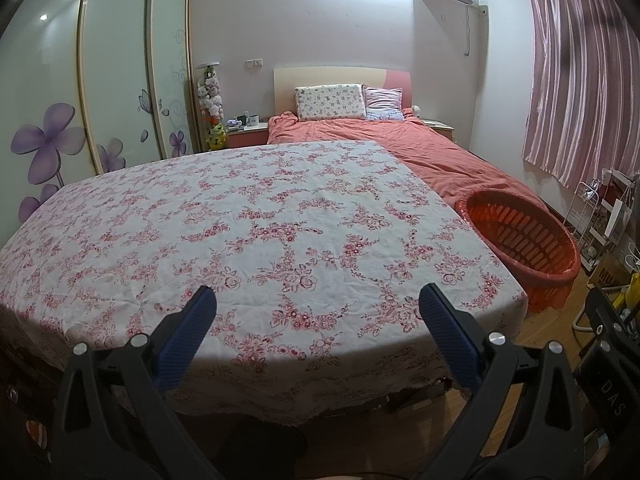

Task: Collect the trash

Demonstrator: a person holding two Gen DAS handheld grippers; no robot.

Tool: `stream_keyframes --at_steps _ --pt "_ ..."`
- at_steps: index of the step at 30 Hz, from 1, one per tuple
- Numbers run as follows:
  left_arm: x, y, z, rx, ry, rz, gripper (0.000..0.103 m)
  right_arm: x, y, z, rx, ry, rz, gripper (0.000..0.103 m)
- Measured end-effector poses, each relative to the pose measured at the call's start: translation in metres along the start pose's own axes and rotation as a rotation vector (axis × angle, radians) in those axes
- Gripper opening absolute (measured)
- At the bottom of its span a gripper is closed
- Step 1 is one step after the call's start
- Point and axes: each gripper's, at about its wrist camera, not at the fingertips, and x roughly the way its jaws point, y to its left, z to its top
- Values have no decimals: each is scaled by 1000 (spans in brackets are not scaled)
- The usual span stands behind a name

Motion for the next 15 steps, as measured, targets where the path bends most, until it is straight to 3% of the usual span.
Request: stream_keyframes --at_steps 15 --pt "0 1 -1 -3 2 0 99 0 6 -1 6 12 20 99"
